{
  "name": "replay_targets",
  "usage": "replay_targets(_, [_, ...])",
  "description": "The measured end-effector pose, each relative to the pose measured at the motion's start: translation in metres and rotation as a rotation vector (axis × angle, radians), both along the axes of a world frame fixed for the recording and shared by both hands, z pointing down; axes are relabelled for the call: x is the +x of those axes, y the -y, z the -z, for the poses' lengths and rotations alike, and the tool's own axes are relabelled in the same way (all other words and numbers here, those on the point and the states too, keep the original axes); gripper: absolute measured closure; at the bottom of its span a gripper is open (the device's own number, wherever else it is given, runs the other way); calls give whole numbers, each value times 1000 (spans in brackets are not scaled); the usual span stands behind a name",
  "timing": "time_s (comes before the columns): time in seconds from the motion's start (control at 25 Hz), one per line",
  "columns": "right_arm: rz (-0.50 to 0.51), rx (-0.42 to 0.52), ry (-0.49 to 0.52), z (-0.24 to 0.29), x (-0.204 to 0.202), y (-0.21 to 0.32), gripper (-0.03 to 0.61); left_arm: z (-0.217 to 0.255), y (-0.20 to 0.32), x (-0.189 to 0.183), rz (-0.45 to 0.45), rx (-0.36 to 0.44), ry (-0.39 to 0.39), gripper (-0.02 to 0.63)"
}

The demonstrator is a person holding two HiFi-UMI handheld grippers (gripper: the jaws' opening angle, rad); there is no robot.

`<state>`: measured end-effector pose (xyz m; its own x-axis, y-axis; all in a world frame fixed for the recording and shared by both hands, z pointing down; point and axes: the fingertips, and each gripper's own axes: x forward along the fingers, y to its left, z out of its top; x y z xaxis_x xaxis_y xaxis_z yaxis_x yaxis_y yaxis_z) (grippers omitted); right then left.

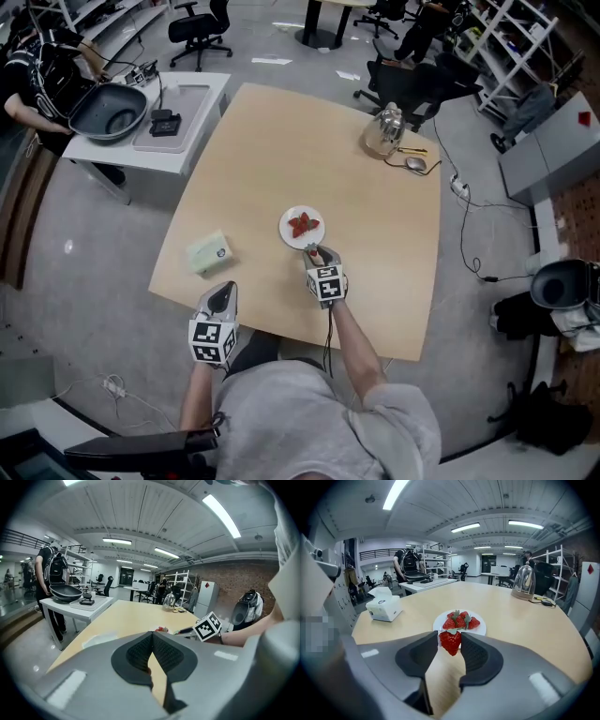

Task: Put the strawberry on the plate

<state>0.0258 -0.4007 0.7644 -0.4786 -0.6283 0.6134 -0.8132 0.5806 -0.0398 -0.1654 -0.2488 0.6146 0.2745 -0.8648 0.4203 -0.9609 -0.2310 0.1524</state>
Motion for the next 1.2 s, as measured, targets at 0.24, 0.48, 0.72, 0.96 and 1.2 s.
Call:
replay_targets(0.24, [0, -17, -15, -12, -1, 16, 422, -3, 17, -5, 17, -4, 1, 594])
replay_targets(0.48, [-3, -30, -26, -25, -2, 30, 420, -10, 34, -5, 9, -7, -1, 594])
replay_targets(0.72, [2, -51, -32, -34, -3, 42, 420, -18, 47, 0, -4, -32, -4, 594])
replay_targets(0.96, [13, -73, -32, -42, -7, 52, 420, -18, 63, 3, -13, -41, -1, 594])
replay_targets(1.2, [16, -89, -39, -48, -10, 53, 420, -19, 73, 3, -13, -48, -2, 594])
